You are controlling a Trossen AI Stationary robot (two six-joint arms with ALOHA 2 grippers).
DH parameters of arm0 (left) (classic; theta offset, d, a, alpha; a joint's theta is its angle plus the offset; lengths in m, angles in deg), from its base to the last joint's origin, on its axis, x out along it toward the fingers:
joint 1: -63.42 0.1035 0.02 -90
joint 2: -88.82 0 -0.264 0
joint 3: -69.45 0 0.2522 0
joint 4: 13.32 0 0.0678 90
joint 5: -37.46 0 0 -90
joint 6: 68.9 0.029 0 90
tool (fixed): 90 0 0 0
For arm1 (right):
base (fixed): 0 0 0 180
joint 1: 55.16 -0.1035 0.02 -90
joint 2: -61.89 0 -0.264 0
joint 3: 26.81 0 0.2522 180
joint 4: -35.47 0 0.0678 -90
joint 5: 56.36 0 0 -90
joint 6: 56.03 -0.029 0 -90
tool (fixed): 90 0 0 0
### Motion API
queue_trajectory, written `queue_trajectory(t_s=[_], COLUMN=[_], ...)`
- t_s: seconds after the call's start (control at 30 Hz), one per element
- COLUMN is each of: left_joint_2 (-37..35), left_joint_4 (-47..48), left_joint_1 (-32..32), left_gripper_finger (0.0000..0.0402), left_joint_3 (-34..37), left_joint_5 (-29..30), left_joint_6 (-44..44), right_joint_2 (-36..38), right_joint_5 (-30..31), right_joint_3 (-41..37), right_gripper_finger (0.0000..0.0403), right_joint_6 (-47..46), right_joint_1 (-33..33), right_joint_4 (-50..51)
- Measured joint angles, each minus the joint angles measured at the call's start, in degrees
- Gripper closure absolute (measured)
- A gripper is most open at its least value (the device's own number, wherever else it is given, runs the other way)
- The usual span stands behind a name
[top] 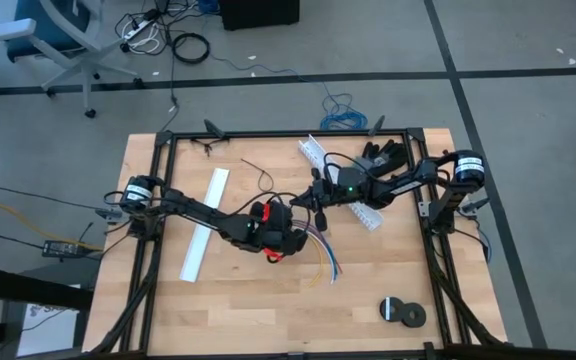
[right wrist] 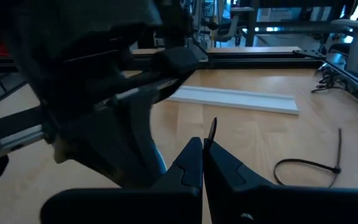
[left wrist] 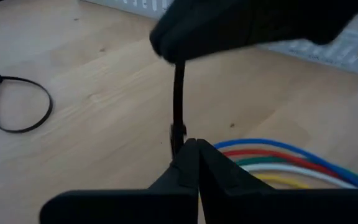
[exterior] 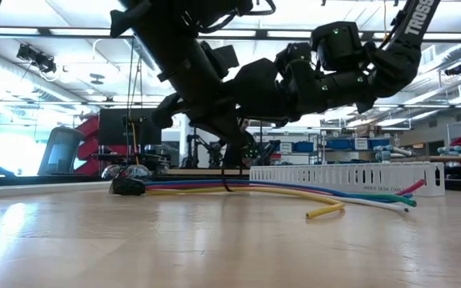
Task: Ziptie cables
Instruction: Wrap the cable wires with black zip tie
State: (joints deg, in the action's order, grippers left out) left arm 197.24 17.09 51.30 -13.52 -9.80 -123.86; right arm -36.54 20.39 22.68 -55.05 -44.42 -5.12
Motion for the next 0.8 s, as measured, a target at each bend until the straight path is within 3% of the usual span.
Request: queue_trajectory(t_s=[0.23, 0.43, 0.8], left_joint_2=[0.0, 0.0, 0.7], left_joint_4=[2.3, 2.0, -1.4], left_joint_1=[-3.0, -5.4, -3.7], left_gripper_finger=[0.0400, 0.0398, 0.0346], left_joint_3=[0.0, 0.0, 0.0], left_joint_5=[1.5, 9.9, 6.9], left_joint_6=[2.5, 3.3, 6.4], right_joint_2=[0.0, 0.0, 0.0], right_joint_5=[-0.2, -0.3, -0.5], right_joint_3=[0.0, 0.0, 0.0], right_gripper_finger=[0.0403, 0.0403, 0.0403], right_joint_6=[-1.0, -1.4, -0.8], right_joint_1=[1.9, 1.7, 0.2], right_joint_4=[0.0, -0.4, -1.3])
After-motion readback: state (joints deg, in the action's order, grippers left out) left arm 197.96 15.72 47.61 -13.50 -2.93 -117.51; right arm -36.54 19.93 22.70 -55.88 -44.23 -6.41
